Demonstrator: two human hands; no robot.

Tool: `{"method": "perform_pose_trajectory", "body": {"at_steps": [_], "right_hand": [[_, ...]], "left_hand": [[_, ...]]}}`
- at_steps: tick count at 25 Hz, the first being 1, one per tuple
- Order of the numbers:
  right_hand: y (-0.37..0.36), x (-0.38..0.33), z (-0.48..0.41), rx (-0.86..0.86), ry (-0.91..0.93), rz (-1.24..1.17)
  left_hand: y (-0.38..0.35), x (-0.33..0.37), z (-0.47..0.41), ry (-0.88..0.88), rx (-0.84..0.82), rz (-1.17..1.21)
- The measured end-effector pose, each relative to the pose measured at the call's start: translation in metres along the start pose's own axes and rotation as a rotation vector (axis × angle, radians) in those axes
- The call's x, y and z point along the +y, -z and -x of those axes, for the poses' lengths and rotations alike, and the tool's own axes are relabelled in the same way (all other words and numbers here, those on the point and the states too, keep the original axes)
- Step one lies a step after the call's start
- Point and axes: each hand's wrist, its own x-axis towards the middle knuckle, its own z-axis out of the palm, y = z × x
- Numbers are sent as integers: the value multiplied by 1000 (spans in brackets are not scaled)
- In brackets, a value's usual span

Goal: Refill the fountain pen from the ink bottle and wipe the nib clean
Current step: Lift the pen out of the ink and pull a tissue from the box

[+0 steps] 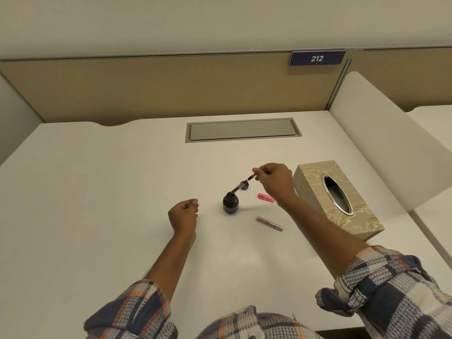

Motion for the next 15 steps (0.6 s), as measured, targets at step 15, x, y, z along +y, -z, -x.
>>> {"method": "perform_pose_trajectory", "body": {"at_steps": [15], "right_hand": [[12,18,14,135,-454,-592]], "left_hand": [[-29,-7,52,183,-58,112]]}}
